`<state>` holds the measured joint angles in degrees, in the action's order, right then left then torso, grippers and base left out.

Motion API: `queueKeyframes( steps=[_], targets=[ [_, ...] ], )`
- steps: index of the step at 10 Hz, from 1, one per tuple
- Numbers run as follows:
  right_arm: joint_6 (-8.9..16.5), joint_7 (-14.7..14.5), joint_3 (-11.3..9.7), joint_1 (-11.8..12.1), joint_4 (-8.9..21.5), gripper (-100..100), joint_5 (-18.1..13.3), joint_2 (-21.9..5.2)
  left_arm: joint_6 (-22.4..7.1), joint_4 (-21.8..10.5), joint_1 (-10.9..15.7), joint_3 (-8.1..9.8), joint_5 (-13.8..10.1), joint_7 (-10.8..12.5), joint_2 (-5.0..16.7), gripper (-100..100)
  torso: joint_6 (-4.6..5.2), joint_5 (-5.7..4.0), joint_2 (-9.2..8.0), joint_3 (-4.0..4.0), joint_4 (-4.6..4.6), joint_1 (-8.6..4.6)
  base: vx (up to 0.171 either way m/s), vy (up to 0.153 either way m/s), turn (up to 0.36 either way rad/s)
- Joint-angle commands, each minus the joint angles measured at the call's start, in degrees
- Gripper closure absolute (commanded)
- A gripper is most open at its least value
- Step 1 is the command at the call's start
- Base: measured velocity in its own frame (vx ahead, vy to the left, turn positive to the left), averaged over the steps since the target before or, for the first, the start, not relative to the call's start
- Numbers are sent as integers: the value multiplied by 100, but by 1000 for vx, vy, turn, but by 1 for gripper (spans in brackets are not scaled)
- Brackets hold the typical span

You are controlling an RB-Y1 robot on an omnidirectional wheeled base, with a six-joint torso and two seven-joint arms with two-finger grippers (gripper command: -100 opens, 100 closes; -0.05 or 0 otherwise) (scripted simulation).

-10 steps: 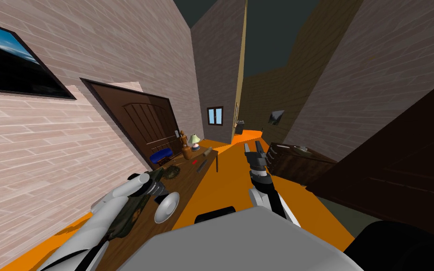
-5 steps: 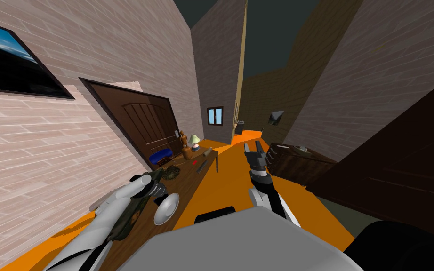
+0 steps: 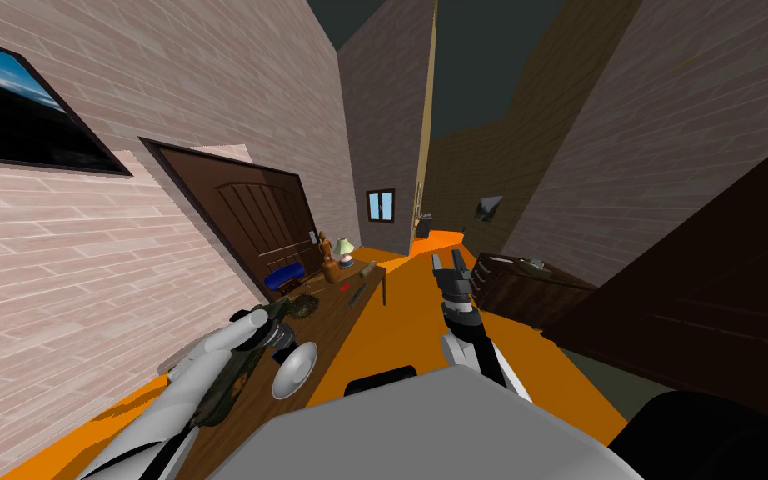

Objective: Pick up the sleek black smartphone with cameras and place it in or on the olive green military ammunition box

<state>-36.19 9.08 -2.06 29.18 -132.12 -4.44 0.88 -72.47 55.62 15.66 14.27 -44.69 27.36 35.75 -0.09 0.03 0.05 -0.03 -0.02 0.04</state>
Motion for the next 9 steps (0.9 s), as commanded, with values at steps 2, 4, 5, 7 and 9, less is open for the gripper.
queueKeyframes(
  steps=[2,4,5,7,9],
  targets=[
    [0,0,0,0,0,0,0,0,-82,62,11,10,-38,24,69,100,-2,-4,-7,5,3,-3,-17,-7,11],
    [0,0,0,0,0,0,0,0,-162,24,52,-35,-114,54,165,100,-1,-1,-3,2,1,-1,-33,25,-118],
    [0,0,0,-2,0,0,0,0,-198,-5,79,-66,-162,70,219,100,9,1,-18,10,6,13,-127,102,-283],
    [1,0,1,-3,0,0,0,-1,-284,-79,153,-146,-290,115,354,100,1,7,-57,33,14,50,-189,126,-299],
    [1,0,0,-4,1,0,0,-1,-377,-172,255,-246,-455,178,515,100,0,7,-94,54,19,32,-262,106,-343]
  ],
)
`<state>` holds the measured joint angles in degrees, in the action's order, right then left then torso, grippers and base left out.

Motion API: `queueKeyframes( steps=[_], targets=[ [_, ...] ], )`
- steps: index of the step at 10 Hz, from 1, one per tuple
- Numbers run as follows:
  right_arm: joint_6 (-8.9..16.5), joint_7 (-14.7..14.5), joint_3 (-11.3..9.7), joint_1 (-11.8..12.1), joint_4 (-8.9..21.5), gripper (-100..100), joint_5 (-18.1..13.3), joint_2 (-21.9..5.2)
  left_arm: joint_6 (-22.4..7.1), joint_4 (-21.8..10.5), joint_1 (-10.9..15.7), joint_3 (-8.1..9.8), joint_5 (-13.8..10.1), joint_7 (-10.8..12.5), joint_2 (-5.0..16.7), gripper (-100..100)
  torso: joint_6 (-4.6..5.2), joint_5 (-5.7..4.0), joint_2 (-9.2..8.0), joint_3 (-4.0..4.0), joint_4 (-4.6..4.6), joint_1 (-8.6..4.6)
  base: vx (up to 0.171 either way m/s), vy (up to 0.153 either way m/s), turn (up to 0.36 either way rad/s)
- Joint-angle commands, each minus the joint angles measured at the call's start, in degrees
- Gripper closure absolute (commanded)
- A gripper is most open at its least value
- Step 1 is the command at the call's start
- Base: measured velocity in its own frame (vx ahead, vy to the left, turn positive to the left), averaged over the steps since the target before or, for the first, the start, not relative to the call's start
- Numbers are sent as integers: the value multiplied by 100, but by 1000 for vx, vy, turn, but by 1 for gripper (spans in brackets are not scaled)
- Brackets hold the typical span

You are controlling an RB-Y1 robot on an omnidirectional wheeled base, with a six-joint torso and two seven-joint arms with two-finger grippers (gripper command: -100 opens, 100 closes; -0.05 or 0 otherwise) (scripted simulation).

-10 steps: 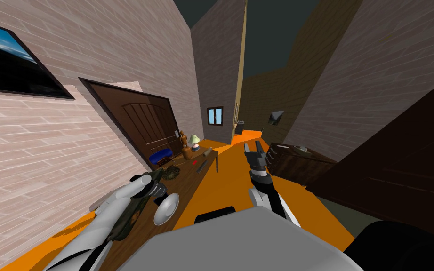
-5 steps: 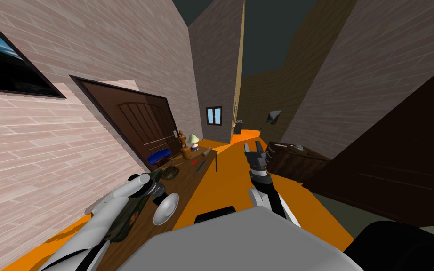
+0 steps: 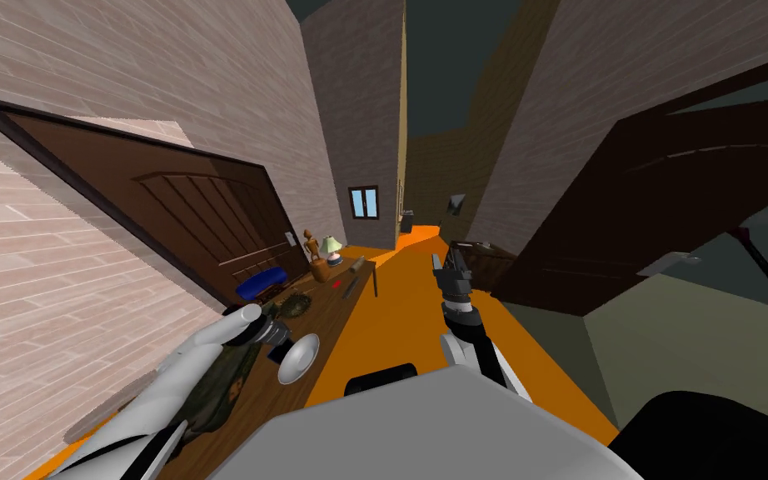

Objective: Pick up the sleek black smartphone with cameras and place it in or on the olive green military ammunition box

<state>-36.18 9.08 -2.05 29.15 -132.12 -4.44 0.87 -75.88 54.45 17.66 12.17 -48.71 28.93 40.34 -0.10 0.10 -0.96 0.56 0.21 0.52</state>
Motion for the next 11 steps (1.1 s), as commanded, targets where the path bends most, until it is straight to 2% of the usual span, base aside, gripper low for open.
queueKeyframes(
  steps=[1,5,6,7,9,10,11],
  targets=[
    [0,0,0,0,0,0,0,0,-84,-106,115,-92,-147,56,142,100,0,0,0,0,0,0,-219,134,-365],
    [0,0,0,0,0,0,0,0,-289,-312,391,-332,-557,217,516,100,6,3,2,0,2,4,-256,117,-428],
    [0,0,1,0,0,0,0,-1,-289,-312,391,-332,-557,217,516,100,6,5,-3,3,3,8,-221,66,-145],
    [0,0,1,2,0,0,0,0,-348,-356,462,-391,-658,256,616,100,-11,5,10,-4,-2,1,-229,65,-153],
    [0,0,1,1,0,0,0,-1,-480,-431,597,-503,-847,325,818,100,6,6,8,-2,1,13,-275,103,-393],
    [0,0,1,1,0,0,0,-1,-480,-431,597,-503,-847,325,818,100,2,9,-2,2,1,14,-235,73,-270],
    [0,0,1,2,0,0,0,-1,-551,-461,660,-555,-933,355,920,100,-3,9,11,-4,-1,13,-206,78,-379]
  ],
)
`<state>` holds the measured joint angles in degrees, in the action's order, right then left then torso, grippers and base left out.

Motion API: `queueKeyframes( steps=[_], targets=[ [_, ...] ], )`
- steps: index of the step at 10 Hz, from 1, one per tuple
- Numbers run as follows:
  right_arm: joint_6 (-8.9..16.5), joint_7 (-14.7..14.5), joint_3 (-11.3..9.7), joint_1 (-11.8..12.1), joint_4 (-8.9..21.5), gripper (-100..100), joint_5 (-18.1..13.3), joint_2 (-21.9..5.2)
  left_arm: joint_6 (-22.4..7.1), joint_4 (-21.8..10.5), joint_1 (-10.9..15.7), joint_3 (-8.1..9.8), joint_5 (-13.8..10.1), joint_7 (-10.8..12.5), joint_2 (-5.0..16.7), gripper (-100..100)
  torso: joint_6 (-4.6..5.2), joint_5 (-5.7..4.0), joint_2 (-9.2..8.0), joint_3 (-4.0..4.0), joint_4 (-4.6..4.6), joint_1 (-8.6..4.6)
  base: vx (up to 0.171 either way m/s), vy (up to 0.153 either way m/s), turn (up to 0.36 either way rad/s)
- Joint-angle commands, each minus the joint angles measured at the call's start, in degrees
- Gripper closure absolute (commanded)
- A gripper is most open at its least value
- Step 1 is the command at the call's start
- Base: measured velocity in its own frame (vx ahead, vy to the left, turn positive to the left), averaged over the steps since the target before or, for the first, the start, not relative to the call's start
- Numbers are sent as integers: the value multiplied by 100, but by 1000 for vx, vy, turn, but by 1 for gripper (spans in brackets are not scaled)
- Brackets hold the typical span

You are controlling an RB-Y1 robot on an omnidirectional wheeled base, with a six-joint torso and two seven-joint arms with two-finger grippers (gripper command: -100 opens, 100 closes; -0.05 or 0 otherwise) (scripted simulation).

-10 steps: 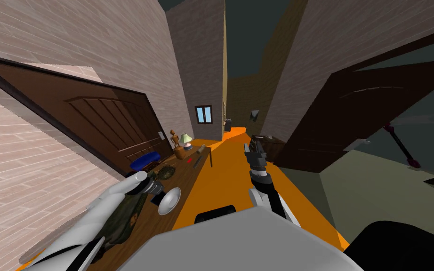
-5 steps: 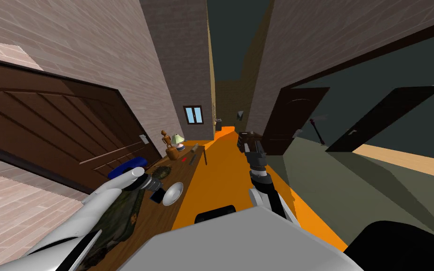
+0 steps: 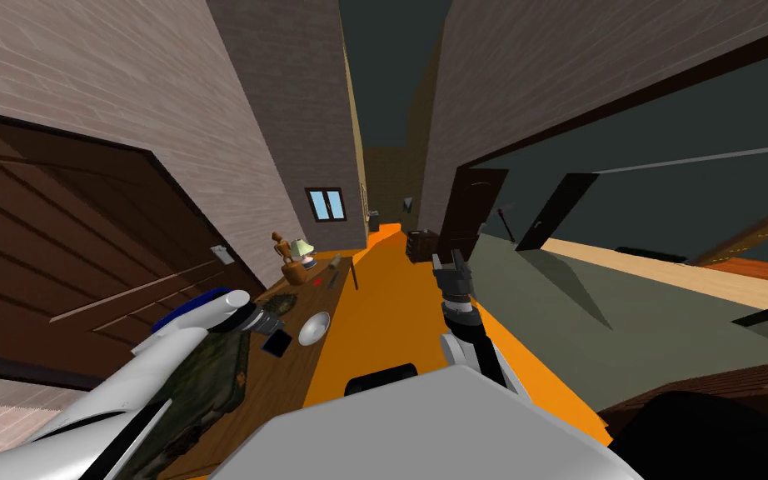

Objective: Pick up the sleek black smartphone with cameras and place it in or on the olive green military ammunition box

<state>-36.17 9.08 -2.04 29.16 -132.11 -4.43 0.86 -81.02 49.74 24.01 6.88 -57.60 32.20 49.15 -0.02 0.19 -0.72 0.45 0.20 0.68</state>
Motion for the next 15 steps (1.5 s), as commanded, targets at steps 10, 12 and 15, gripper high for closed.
queueKeyframes(
  steps=[10,12,15],
  targets=[
    [0,0,2,1,0,0,0,-2,-830,-12,388,-342,-472,110,927,100,-9,17,-7,5,1,71,-253,127,-363],
    [0,0,3,2,0,0,0,-2,-1023,43,412,-367,-477,85,1097,100,-14,22,-3,3,1,86,-251,188,-340],
    [0,0,3,3,0,0,1,-3,-1314,156,410,-376,-426,20,1329,100,-12,27,38,-20,-8,103,-176,200,-292]
  ],
)
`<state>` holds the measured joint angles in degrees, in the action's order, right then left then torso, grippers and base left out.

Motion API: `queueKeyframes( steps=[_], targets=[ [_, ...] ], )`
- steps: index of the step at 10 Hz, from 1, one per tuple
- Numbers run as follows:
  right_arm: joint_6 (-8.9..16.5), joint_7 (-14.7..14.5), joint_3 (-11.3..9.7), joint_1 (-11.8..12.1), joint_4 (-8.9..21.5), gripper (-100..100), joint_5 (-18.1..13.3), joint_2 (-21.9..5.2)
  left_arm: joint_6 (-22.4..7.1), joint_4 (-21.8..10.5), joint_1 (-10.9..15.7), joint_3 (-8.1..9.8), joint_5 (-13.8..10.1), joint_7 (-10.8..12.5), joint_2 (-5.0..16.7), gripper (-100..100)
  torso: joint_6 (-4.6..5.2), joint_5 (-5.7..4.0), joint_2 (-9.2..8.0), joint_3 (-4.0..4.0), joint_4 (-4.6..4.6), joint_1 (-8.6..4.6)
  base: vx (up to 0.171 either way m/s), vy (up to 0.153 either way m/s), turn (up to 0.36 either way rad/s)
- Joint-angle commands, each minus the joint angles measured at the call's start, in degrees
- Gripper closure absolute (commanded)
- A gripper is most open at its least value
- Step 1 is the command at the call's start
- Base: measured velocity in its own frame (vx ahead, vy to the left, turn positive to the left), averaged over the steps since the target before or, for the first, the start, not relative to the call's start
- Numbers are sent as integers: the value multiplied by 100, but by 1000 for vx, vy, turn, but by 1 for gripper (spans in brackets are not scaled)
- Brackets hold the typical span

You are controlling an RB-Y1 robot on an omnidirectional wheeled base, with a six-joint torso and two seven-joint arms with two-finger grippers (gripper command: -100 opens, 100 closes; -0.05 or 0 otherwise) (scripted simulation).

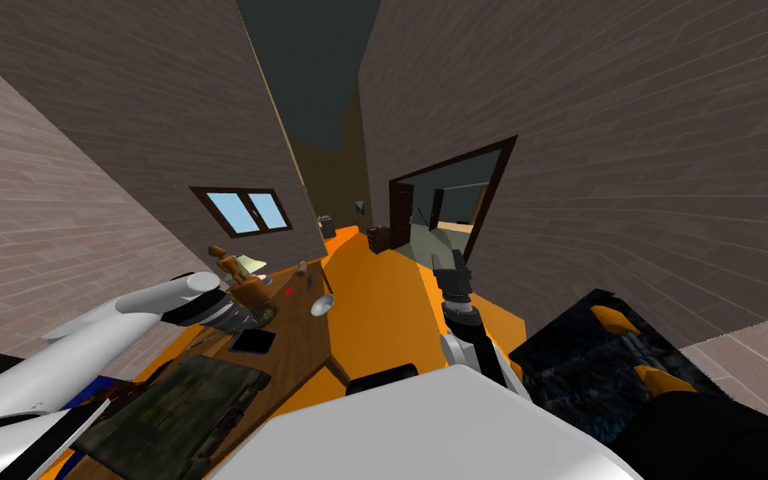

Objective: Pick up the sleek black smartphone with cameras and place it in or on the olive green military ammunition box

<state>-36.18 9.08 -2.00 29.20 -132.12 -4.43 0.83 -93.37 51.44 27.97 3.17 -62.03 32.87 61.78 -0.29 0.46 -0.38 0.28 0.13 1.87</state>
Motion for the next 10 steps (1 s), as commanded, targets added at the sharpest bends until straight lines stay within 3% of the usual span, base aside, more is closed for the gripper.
queueKeyframes(
  steps=[1,7,10],
  targets=[
    [0,0,0,0,0,0,0,0,-177,31,4,-1,45,-74,138,100,0,0,0,0,0,0,-181,237,-151],
    [0,0,1,1,0,0,0,-1,-712,286,-87,34,233,-235,526,100,3,8,21,-11,-3,37,-171,266,-204],
    [0,0,1,2,0,0,0,0,-938,377,-129,38,298,-298,705,100,6,3,51,-28,-10,6,-110,184,-165]
  ],
)
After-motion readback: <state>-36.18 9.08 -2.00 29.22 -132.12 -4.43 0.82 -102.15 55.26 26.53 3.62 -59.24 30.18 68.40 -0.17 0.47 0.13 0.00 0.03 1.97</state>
